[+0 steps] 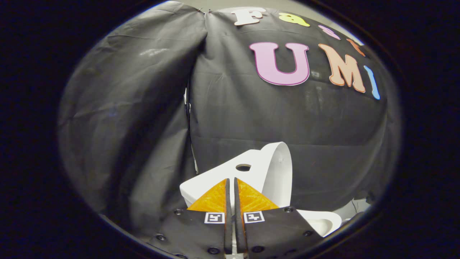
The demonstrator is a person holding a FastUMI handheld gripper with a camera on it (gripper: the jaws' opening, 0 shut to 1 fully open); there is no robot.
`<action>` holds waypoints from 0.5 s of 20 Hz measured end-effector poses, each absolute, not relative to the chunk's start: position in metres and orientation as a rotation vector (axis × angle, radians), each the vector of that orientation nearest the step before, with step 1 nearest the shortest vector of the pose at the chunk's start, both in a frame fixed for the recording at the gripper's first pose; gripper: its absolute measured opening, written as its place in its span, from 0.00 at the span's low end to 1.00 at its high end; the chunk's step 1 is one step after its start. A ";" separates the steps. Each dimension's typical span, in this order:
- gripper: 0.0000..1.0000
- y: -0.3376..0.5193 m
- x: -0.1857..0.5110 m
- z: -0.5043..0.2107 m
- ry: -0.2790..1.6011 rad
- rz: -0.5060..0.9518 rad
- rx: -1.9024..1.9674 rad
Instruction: Open the toilet lid.
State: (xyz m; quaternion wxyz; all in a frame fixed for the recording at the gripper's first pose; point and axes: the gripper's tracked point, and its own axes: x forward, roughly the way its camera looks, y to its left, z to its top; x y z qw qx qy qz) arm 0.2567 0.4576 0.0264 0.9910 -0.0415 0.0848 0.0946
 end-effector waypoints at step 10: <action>0.12 0.431 0.258 0.042 0.124 0.164 -0.076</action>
